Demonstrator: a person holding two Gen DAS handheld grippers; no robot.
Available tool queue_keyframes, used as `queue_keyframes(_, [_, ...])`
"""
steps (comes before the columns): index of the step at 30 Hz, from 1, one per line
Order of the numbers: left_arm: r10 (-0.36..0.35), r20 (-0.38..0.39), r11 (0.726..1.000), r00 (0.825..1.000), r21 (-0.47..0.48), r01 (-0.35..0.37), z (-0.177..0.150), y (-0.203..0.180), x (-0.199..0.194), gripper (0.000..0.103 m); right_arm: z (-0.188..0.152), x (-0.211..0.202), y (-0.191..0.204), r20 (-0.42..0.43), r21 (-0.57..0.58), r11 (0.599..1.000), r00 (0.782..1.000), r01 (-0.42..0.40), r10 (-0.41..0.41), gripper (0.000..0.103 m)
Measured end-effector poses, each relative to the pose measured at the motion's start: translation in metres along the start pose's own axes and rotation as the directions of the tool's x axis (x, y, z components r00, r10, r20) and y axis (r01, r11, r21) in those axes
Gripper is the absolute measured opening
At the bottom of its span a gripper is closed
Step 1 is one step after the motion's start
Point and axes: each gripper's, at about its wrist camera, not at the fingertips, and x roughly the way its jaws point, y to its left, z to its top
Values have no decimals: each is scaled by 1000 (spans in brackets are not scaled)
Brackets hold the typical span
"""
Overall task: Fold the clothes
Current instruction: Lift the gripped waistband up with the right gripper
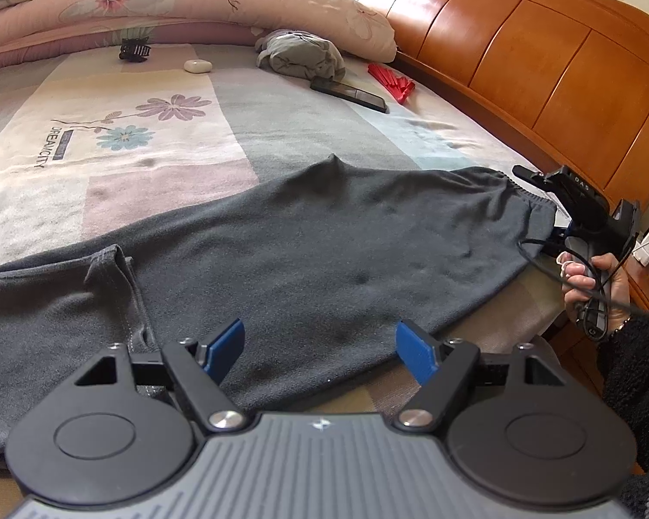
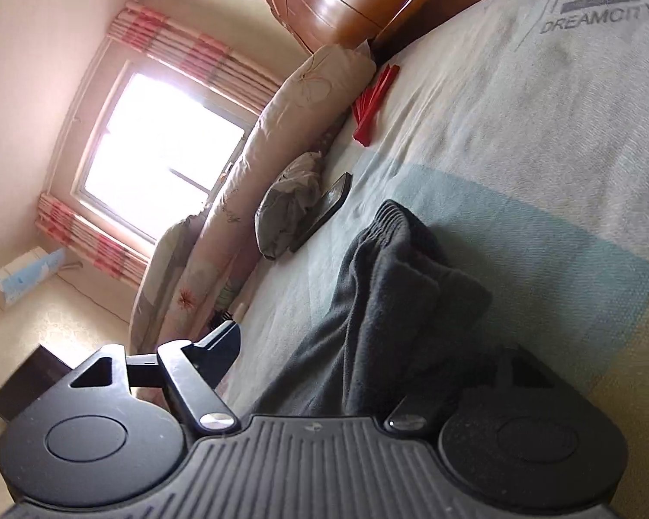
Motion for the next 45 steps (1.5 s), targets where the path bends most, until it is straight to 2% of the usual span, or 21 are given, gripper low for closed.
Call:
queue_keyframes(2, [3, 2, 1000, 1000, 6, -3, 1, -1, 0, 77, 2, -3, -10, 9, 36, 999, 1000, -10, 10, 52])
queue_keyframes(4, [2, 4, 1000, 1000, 6, -2, 1, -1, 0, 77, 0, -2, -12, 8, 9, 1000, 1000, 24, -24, 32])
queue_keyframes(5, [2, 2, 1000, 1000, 9, -2, 1, -2, 0, 77, -1, -2, -12, 7, -6, 999, 999, 43, -43, 27])
queue_keyframes(7, [2, -2, 1000, 1000, 15, -2, 1, -5, 1, 77, -2, 3, -8, 4, -43, 995, 996, 92, -92, 25])
queue_keyframes(10, [12, -7, 1000, 1000, 24, -11, 0, -7, 0, 77, -4, 9, -1, 1, -99, 980, 985, 171, -171, 8])
queue_keyframes(20, [58, 7, 997, 998, 41, -59, -3, -3, -18, 77, -5, 12, 9, -8, -136, 955, 964, 262, -266, 7])
queue_keyframes(27, [106, -7, 990, 994, 94, -104, -4, 4, -30, 77, -8, 14, 37, 1, -254, 912, 943, 321, -332, 9])
queue_keyframes(34, [117, -31, 986, 993, 123, -112, -5, 15, -36, 77, -14, 10, 87, 11, -388, 877, 953, 283, -302, 9])
queue_keyframes(41, [124, -29, 984, 992, 134, -119, -10, 28, -45, 77, -36, 14, 148, -11, -555, 802, 962, 222, -273, 9])
queue_keyframes(45, [112, -24, 990, 993, 93, -109, -13, 38, -50, 77, -53, 17, 179, -37, -622, 762, 965, 181, -259, 9])
